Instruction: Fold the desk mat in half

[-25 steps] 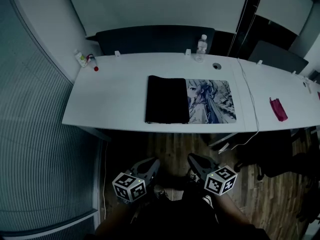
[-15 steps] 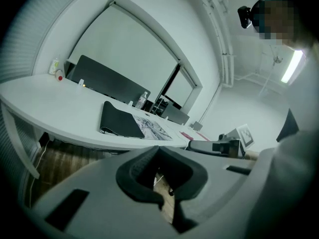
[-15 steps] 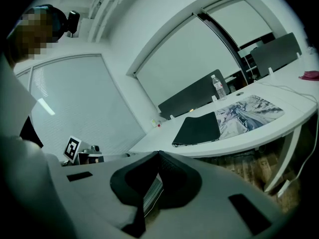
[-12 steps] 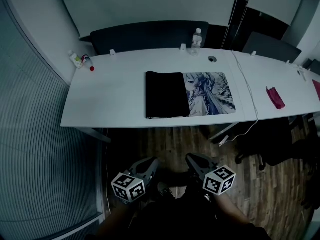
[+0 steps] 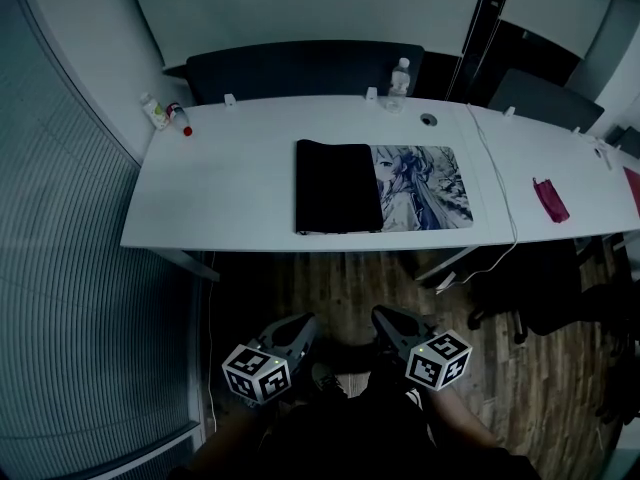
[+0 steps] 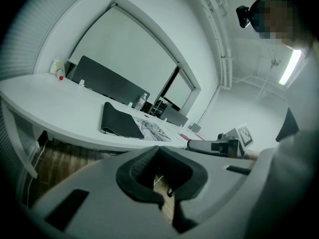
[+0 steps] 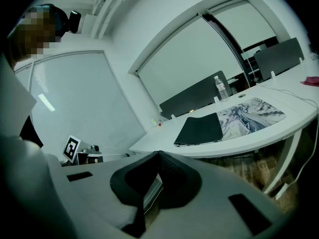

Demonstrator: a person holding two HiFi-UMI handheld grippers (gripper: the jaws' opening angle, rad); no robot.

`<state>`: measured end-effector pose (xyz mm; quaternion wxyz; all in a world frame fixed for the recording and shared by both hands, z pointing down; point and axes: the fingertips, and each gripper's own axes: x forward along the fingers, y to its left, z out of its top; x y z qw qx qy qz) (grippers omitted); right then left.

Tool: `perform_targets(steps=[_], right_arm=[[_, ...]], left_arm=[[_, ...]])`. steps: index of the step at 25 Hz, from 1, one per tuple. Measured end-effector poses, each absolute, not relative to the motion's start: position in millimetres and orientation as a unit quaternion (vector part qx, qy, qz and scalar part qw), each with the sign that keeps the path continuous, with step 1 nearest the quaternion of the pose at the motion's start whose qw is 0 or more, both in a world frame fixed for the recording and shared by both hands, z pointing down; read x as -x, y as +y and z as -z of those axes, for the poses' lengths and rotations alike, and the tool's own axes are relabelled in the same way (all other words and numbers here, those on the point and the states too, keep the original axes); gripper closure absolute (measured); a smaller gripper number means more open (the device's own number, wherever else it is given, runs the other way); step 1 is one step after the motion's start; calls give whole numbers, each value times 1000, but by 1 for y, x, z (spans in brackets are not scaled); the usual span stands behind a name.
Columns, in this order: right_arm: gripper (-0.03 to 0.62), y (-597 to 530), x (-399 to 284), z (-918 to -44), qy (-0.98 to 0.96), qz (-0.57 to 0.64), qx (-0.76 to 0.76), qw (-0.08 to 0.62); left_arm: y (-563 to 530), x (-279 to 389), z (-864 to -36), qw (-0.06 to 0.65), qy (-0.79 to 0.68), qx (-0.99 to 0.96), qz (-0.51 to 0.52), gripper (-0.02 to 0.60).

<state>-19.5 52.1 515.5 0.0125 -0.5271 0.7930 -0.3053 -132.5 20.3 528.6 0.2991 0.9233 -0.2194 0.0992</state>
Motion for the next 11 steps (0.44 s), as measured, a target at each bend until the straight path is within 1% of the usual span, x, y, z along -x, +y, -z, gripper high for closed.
perform_targets(steps=[11], right_arm=[[571, 53, 19, -514, 794, 304, 527, 11]], left_arm=[[22, 132, -527, 302, -220, -923, -95, 575]])
